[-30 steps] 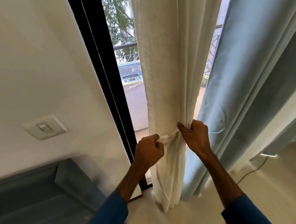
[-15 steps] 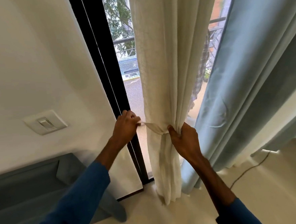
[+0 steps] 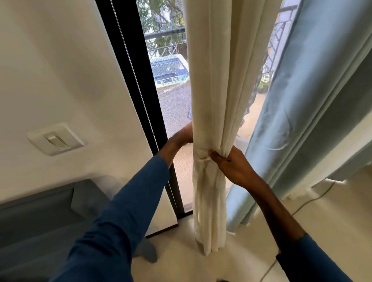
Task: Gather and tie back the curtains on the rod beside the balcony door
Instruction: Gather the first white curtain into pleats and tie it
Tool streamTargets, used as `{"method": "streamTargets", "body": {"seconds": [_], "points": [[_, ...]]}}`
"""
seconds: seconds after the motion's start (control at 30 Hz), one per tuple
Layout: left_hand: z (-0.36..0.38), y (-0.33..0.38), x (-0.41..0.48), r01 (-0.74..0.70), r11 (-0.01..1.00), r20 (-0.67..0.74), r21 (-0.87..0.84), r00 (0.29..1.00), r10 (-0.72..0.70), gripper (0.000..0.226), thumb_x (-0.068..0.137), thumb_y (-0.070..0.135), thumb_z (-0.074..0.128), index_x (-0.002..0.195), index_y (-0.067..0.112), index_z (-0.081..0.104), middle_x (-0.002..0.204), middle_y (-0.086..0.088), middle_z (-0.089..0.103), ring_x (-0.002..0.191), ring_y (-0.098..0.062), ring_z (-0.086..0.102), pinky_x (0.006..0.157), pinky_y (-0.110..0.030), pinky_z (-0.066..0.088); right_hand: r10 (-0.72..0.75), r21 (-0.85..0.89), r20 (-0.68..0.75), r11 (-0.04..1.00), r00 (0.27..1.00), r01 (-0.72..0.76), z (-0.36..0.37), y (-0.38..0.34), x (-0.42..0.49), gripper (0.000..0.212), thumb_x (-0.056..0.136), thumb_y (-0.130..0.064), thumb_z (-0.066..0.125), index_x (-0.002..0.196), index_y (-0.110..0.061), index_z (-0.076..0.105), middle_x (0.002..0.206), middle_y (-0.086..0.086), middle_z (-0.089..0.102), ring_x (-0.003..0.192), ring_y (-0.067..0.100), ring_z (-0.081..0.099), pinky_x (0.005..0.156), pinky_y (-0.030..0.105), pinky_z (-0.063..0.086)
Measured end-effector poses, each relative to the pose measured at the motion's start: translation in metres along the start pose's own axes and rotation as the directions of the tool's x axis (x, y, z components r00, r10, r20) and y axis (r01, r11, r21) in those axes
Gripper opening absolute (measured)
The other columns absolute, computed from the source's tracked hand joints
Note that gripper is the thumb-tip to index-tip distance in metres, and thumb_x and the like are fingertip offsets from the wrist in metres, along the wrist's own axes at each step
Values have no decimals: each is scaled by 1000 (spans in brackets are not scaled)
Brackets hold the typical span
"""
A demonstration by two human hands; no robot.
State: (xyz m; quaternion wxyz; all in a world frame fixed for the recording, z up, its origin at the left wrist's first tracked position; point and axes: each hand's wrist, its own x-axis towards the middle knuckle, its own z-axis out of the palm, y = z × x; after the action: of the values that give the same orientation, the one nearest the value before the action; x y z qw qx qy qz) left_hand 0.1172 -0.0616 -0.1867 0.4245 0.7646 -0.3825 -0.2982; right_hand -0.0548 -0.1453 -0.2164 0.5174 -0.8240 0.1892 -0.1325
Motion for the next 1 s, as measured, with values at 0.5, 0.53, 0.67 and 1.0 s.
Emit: {"method": "streamTargets", "body": {"seconds": [0.5,0.53,0.67,1.0], "points": [[21,-4,-3,-28,961,210,-274,974,88,69,66,38,90,121,6,65,117,-14,72,113,-29,67,102,-46,52,-61,48,-96,997,993,66,4,21,30,25,97,-16,61,120,-11,70,113,3,72,110,18,67,83,11,49],[24,0,-1,-54,968,173,-247,980,99,64,71,31,90,123,3,65,120,-17,70,117,-33,65,105,-50,50,-48,69,-11,996,999,49,-1,22,32,28,94,-17,65,120,-12,70,115,3,73,112,18,67,89,19,52],[25,1,-8,-87,943,18,-322,995,98,35,87,7,76,119,-4,66,114,-17,73,105,-24,71,94,-33,57,-65,138,381,990,922,13,-45,27,33,34,85,1,76,117,-7,69,111,4,76,106,12,71,94,27,56],[24,6,-10,-58,953,51,-296,996,76,28,92,6,69,120,7,66,104,9,74,95,3,69,84,-14,51,-52,-43,196,997,979,62,-50,44,45,27,84,-28,77,107,-15,71,98,16,75,101,27,73,88,50,57]]}}
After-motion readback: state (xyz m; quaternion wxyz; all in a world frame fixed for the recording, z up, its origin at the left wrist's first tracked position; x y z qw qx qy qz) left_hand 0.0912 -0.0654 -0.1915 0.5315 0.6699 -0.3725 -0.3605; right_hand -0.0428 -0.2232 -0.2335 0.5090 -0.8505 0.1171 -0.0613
